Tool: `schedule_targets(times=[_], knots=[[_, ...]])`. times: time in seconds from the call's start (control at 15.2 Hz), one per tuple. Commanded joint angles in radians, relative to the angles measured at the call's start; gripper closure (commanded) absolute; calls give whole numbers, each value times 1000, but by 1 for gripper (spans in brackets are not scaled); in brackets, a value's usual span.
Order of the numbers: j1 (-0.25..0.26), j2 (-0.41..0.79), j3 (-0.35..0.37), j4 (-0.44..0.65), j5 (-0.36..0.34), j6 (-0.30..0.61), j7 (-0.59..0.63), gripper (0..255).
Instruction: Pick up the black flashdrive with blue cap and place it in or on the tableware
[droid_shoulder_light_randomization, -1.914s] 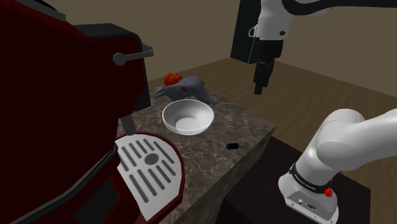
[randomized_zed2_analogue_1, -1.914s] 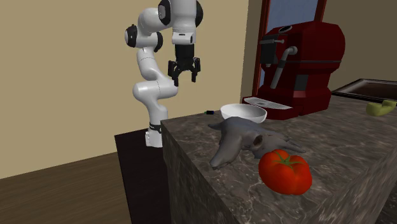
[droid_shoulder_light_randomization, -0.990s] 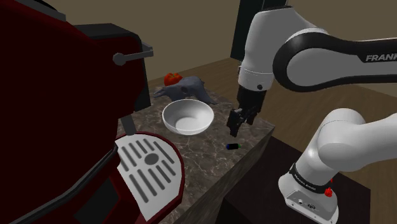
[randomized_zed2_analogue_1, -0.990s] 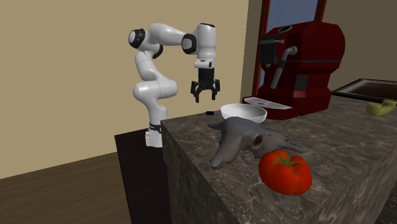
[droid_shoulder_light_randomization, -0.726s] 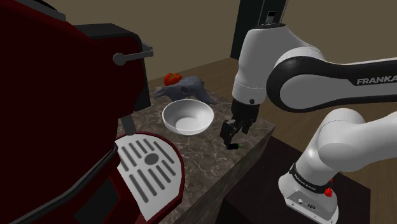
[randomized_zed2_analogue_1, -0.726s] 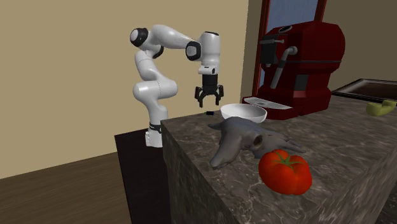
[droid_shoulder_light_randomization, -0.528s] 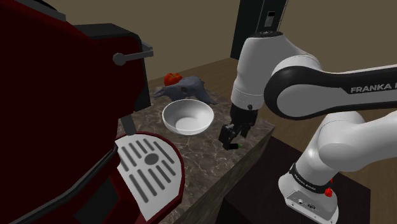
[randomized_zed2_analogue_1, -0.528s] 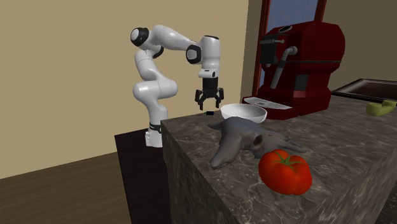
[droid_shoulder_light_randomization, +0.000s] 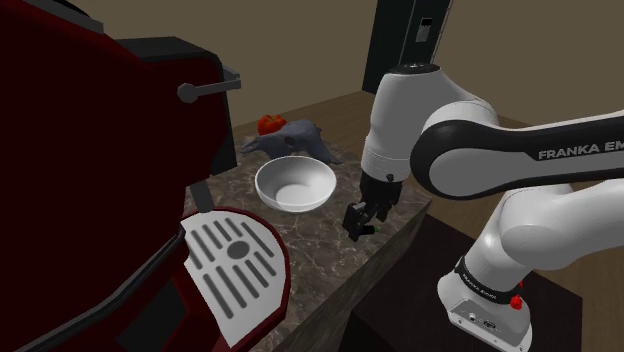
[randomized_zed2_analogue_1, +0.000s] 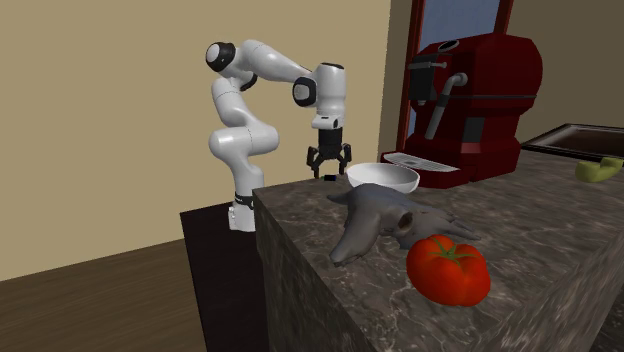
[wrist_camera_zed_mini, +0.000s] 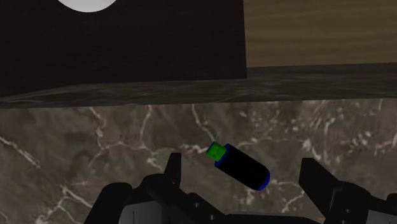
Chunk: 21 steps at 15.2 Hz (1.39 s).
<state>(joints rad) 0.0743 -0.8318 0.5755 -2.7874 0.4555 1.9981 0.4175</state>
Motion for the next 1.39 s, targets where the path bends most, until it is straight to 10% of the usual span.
schedule_targets(times=[0.0,0.07,0.13,1.32], knots=[[0,0,0,-1,0,1,0,0],[0,0,0,-1,0,1,0,0],[0,0,0,-1,0,1,0,255],[-12,-43,-54,93,-47,-136,6,255]])
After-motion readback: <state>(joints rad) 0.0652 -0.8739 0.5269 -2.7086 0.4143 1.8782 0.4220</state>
